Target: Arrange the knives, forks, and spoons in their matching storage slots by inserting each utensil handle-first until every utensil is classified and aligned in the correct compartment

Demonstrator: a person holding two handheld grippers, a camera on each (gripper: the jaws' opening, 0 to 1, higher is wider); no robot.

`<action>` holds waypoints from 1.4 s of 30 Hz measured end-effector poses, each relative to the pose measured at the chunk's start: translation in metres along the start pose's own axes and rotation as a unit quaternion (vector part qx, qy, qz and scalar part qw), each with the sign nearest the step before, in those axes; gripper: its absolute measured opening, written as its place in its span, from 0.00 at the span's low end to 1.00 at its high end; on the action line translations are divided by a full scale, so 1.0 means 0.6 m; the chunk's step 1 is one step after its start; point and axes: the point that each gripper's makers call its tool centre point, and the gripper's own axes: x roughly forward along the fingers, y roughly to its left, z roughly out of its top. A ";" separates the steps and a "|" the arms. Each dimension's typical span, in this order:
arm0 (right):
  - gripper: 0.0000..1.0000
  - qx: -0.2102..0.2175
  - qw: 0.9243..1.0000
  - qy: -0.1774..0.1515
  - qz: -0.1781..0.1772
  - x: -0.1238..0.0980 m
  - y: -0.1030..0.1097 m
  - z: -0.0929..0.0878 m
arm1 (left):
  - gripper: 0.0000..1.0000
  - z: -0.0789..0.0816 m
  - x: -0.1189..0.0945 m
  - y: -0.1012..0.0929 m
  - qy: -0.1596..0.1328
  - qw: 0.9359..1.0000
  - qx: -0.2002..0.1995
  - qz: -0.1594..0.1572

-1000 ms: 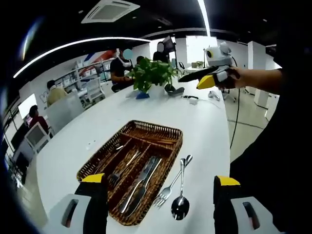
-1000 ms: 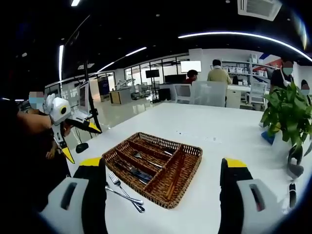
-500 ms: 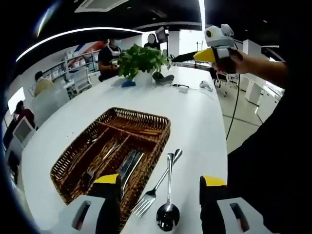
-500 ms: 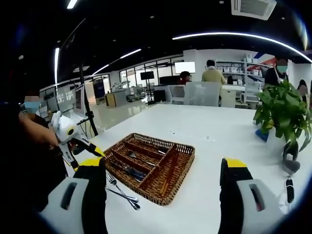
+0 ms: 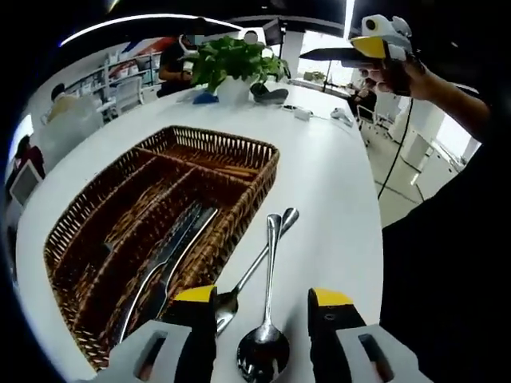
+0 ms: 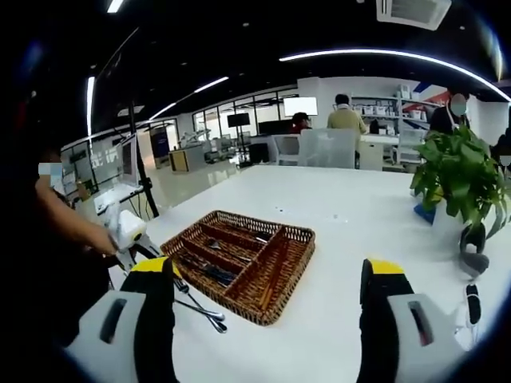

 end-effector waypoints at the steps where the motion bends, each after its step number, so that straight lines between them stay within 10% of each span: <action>1: 0.98 0.001 1.000 0.000 -0.001 -0.003 -0.002 -0.001 | 0.42 -0.004 0.002 -0.002 0.008 1.000 0.006 -0.003; 25: 0.96 0.008 1.000 -0.008 -0.012 -0.012 -0.002 -0.004 | 0.03 -0.049 0.038 -0.017 0.077 0.996 0.051 -0.020; 42: 0.95 0.004 1.000 -0.009 -0.009 -0.007 0.007 -0.001 | 0.00 -0.049 0.036 -0.025 0.080 0.991 0.106 -0.015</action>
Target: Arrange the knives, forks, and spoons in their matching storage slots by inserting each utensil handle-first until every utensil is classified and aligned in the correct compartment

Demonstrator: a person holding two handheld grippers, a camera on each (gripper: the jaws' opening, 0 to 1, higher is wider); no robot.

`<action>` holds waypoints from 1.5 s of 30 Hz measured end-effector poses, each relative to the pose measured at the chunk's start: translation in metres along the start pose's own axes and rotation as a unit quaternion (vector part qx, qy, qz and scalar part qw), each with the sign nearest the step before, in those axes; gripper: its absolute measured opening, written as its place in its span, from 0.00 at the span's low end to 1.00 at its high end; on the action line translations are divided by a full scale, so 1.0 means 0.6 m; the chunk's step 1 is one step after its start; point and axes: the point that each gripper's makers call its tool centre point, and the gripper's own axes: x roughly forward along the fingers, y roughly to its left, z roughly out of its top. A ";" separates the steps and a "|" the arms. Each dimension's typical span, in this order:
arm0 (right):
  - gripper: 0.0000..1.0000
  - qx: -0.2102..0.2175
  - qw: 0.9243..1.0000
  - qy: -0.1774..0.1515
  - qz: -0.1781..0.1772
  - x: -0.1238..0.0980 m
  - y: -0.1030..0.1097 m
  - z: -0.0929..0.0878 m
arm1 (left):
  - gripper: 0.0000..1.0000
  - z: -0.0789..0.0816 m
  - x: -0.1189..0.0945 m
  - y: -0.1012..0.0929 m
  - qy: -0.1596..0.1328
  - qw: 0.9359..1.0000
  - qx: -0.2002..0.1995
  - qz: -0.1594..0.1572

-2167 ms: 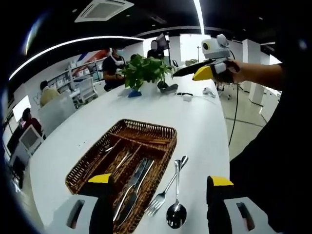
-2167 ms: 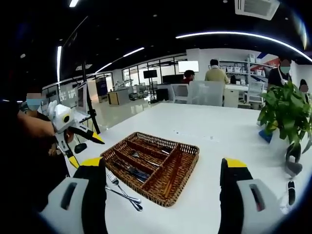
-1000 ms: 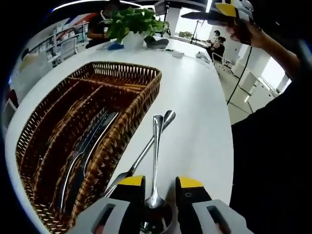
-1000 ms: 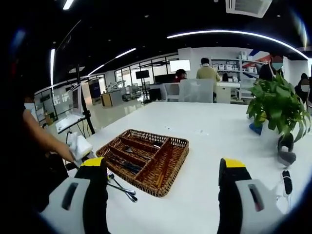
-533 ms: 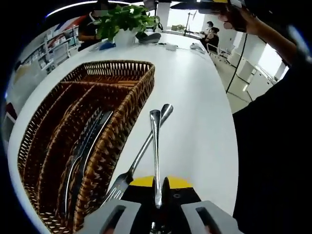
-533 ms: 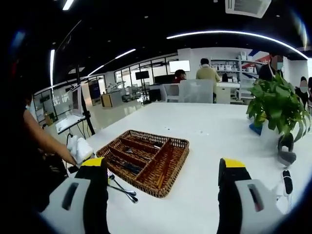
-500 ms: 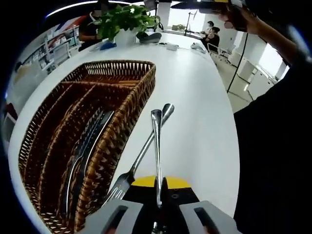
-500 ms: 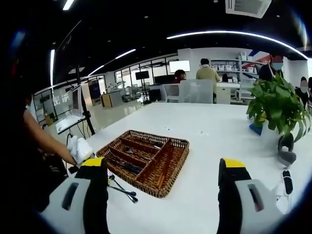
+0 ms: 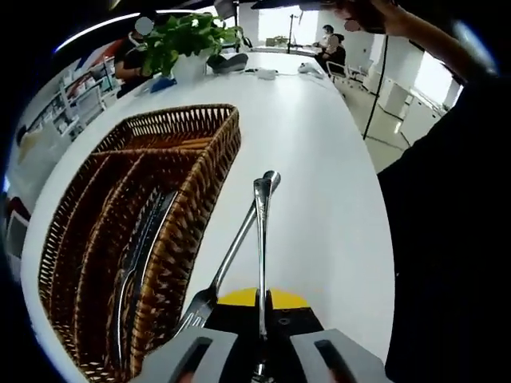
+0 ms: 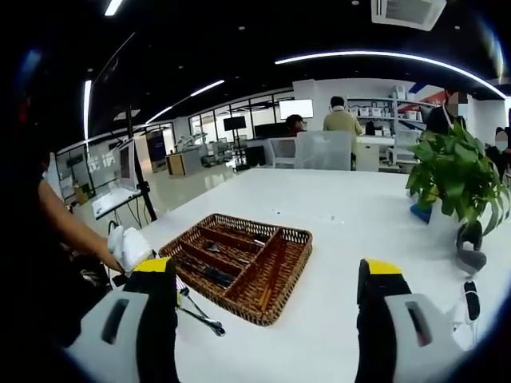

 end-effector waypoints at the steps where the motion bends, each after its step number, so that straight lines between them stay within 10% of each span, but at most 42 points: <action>1: 0.95 0.000 1.000 0.000 0.000 0.000 0.000 0.000 | 0.00 0.001 -0.001 0.001 -0.003 1.000 -0.002 0.001; 23: 0.99 -0.041 0.997 0.059 0.027 0.015 0.020 -0.032 | 0.00 0.025 -0.056 0.013 0.001 0.999 0.008 -0.040; 45: 0.99 -0.066 0.993 0.072 0.064 0.017 0.049 -0.014 | 0.00 0.099 -0.196 0.061 0.020 0.997 0.056 -0.051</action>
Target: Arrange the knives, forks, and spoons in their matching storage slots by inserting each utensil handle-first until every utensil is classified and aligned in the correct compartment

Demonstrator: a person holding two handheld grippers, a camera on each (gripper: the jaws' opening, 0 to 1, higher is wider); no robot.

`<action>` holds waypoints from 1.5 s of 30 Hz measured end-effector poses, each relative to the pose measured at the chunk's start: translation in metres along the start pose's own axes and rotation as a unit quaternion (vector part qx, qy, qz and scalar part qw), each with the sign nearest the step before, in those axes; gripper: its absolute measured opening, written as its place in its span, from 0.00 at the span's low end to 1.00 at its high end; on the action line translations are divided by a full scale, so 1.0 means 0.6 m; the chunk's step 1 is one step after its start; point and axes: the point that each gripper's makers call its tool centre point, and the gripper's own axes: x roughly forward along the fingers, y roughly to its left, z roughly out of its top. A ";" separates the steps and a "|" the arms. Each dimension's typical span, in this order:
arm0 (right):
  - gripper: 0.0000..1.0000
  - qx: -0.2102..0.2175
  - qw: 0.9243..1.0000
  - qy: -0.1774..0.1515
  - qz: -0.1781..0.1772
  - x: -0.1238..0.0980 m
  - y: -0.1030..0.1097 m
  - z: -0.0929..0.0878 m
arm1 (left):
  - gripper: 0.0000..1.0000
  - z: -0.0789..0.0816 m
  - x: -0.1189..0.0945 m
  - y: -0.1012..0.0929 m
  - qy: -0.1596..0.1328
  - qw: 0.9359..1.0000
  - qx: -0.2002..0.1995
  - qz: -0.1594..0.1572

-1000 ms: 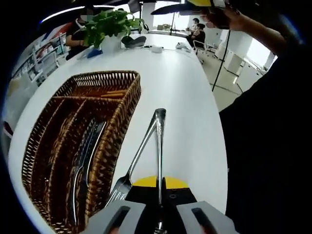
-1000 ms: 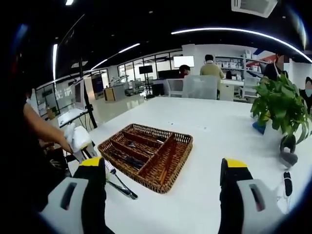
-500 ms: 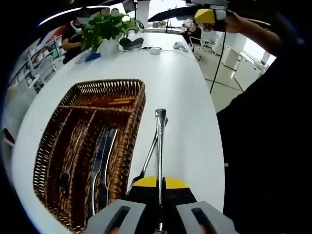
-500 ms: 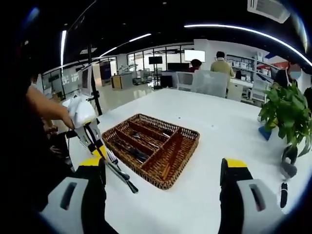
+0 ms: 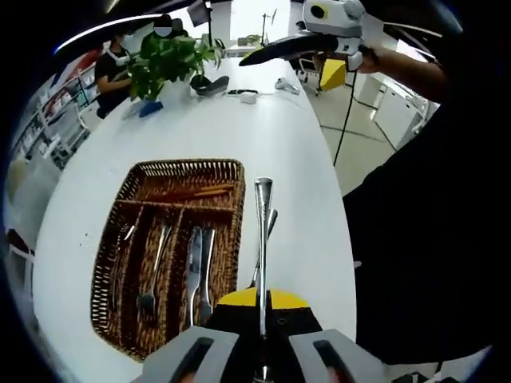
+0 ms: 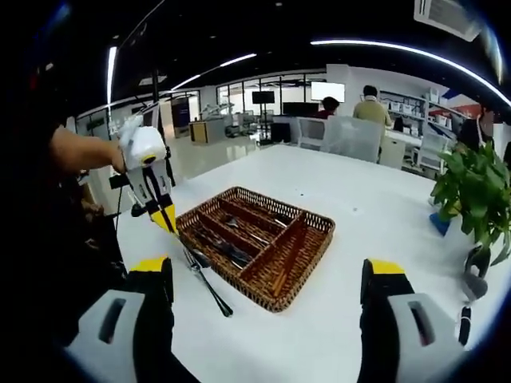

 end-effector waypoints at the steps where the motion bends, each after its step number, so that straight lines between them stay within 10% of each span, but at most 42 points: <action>1: 0.99 -0.006 1.000 0.002 0.001 0.001 0.001 0.000 | 0.00 0.002 -0.005 0.003 0.002 1.000 0.003 0.002; 45: 0.99 0.001 1.000 0.001 -0.011 -0.001 -0.002 0.013 | 0.00 0.020 -0.041 0.084 0.010 0.999 0.032 0.017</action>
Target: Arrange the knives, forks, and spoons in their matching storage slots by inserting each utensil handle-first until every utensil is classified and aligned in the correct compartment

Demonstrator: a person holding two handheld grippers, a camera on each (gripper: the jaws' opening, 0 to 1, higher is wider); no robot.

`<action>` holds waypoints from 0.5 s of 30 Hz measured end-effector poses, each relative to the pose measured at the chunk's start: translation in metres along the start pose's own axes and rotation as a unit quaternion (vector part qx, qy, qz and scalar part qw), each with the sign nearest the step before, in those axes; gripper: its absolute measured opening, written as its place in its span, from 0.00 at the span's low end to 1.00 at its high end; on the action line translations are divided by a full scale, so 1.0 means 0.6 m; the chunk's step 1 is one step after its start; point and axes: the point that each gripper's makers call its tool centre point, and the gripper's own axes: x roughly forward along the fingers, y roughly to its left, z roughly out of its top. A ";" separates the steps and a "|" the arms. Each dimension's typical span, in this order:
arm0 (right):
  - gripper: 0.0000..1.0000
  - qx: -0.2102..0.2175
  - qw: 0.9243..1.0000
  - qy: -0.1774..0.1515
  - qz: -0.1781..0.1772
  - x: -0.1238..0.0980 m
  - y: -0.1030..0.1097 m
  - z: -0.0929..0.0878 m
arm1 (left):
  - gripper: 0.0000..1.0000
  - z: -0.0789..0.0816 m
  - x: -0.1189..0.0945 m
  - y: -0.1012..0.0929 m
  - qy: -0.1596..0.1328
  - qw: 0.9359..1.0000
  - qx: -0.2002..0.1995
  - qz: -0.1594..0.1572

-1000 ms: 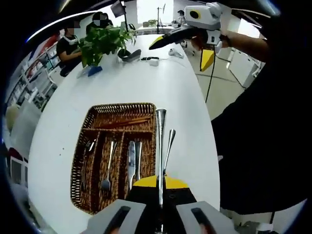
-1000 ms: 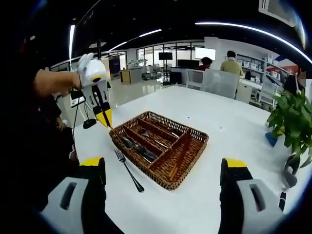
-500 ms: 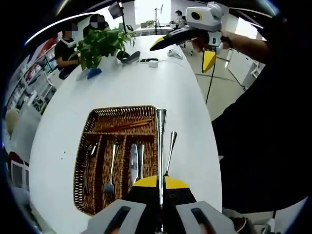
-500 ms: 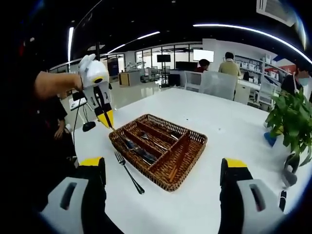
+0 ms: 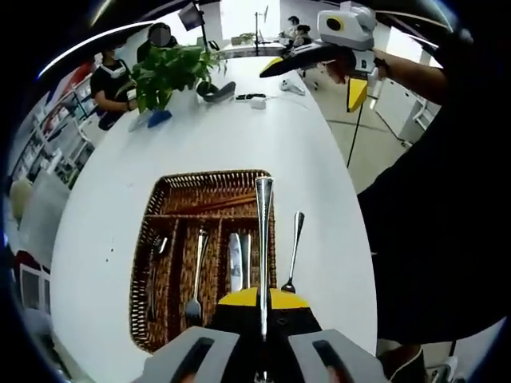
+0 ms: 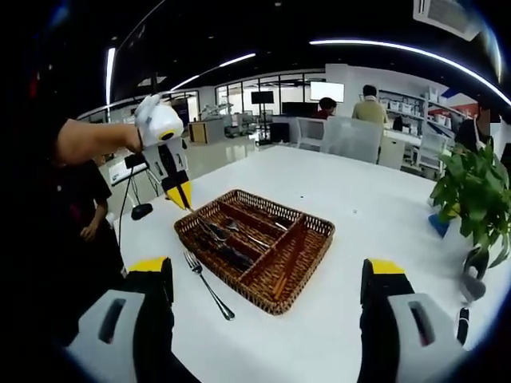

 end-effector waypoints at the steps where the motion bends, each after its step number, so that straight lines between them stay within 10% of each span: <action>1: 0.99 0.001 1.000 0.000 -0.001 0.000 -0.001 0.000 | 0.00 0.000 0.000 0.002 0.000 1.000 0.000 0.001; 15: 0.99 0.014 1.000 -0.001 -0.012 -0.002 -0.013 0.001 | 0.00 -0.002 -0.003 0.067 0.005 1.000 0.010 0.018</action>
